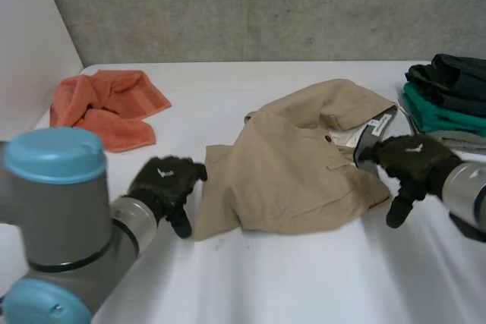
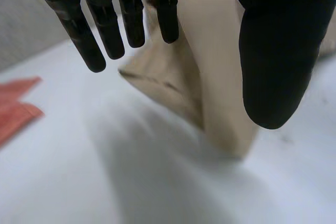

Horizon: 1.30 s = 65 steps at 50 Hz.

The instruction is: Fold the laundry.

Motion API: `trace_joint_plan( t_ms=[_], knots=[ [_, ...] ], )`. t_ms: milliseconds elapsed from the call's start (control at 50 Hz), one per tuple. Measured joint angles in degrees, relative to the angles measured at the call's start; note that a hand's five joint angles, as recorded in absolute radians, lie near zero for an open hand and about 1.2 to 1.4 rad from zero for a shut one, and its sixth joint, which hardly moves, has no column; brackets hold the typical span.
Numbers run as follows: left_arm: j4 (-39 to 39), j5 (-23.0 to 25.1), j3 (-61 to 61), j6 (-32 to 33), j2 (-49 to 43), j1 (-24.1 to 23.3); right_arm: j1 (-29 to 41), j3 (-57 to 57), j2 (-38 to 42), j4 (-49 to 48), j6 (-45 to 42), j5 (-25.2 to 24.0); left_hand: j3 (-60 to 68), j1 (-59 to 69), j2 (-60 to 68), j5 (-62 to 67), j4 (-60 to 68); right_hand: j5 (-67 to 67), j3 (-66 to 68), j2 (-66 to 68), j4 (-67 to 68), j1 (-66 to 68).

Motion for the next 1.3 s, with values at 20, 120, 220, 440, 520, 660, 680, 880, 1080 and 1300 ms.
trace_joint_plan(
  t_ms=[20,120,220,440,520,660,680,880,1080,1300],
  knots=[
    [0.0,0.1,0.3,0.0,-0.9,-0.1,0.0,1.8,0.9,-3.6,-0.6,-0.4,0.0,0.0,0.0,0.0,0.0,1.2,1.4,1.3,1.3,1.1],
    [-0.1,0.3,2.4,-0.2,-5.9,-0.9,0.5,5.7,5.6,-15.5,-2.4,-0.8,0.1,0.1,0.1,0.1,0.1,2.8,2.8,2.1,2.7,2.1],
    [-0.2,0.3,5.7,-0.3,-10.2,-2.0,1.5,6.9,12.3,-25.6,-6.7,-0.4,22.8,25.5,22.9,22.3,23.0,9.0,9.2,9.2,9.2,9.2],
    [-0.5,-3.6,12.6,0.2,-9.7,-2.4,2.3,2.7,14.9,-28.3,-11.1,0.5,45.5,42.9,45.7,43.0,46.0,46.8,49.3,49.1,50.1,44.1],
    [-0.4,-6.8,14.4,1.1,-1.3,-2.4,2.5,0.4,4.1,-28.1,-9.1,1.4,45.5,42.9,45.8,43.0,46.0,46.8,49.3,49.1,50.3,44.1],
    [1.8,-8.8,18.3,7.6,17.0,-1.9,2.5,-11.6,-12.1,-20.2,-4.0,3.1,45.5,42.9,45.8,43.0,46.0,47.4,49.7,49.1,50.3,44.1],
    [2.3,-8.7,19.3,9.1,19.3,-1.9,2.5,-14.6,-13.2,-17.5,-3.2,3.1,45.5,42.9,45.8,43.0,46.0,47.6,49.7,49.1,50.3,44.1],
    [3.7,-8.2,23.3,15.3,20.0,-1.8,2.9,-30.2,-9.7,0.5,-0.3,2.7,45.5,42.9,45.8,43.6,46.0,47.7,49.7,49.1,50.3,44.1],
    [2.7,-7.9,30.3,17.8,-1.5,1.4,7.0,-38.8,10.7,6.7,-0.3,4.4,45.7,42.9,45.9,43.6,46.2,47.8,50.1,49.1,50.3,44.1],
    [20.6,-5.3,59.4,24.2,-17.8,7.6,14.0,-64.9,28.4,-12.1,1.5,15.2,45.8,42.9,45.9,43.6,46.2,47.8,50.1,49.1,50.5,44.6]
  ],
)
